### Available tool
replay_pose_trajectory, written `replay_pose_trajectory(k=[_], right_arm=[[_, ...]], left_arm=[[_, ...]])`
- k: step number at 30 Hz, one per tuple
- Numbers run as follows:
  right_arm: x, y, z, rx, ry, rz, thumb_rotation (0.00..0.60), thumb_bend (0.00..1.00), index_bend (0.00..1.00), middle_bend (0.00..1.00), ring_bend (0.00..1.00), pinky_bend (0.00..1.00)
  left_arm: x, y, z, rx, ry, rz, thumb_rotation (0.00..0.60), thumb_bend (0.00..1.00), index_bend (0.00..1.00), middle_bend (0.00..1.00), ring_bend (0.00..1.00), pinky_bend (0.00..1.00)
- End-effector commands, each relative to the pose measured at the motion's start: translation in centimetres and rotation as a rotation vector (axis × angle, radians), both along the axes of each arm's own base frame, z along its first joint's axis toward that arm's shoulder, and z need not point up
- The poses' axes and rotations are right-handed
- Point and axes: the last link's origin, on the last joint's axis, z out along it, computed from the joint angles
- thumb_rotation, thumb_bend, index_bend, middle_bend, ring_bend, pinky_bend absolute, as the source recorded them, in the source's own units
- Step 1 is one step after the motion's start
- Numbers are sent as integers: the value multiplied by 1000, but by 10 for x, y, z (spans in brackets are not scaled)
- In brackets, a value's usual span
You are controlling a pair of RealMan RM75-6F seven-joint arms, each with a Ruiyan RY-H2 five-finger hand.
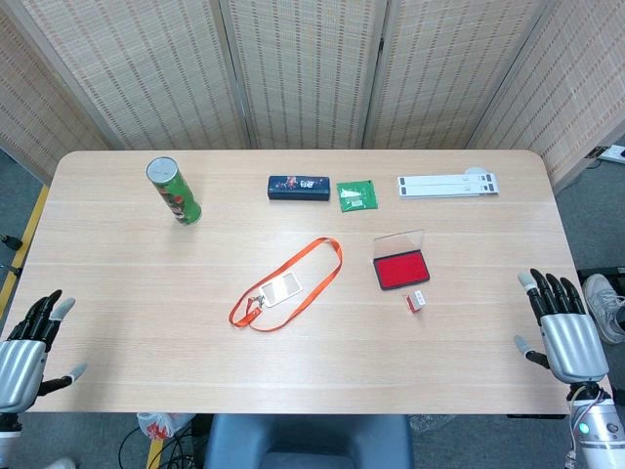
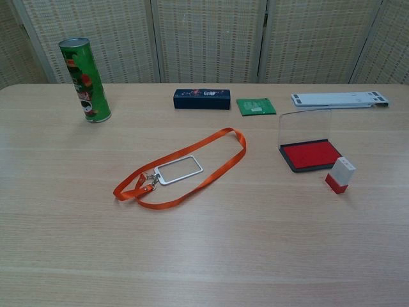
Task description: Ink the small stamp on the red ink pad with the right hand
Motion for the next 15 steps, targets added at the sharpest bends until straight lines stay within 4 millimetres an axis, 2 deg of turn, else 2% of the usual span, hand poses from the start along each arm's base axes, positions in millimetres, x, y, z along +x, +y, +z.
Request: replay_pose_trajectory(k=[1, 9, 15], right_arm=[[0, 1, 1, -3, -1, 0, 600, 224, 0, 0, 0, 0], [0, 4, 0, 8, 1, 6, 600, 224, 0, 0, 0, 0], [3, 0, -9, 68, 2, 52, 600, 224, 0, 0, 0, 0]], left_arm=[[0, 1, -1, -8, 0, 6, 600, 200, 38, 20, 24, 268], [3, 0, -3, -11, 8, -15, 600, 200, 37, 18, 24, 268], [-1, 3, -3, -21, 11, 11, 600, 200, 37, 18, 24, 268]])
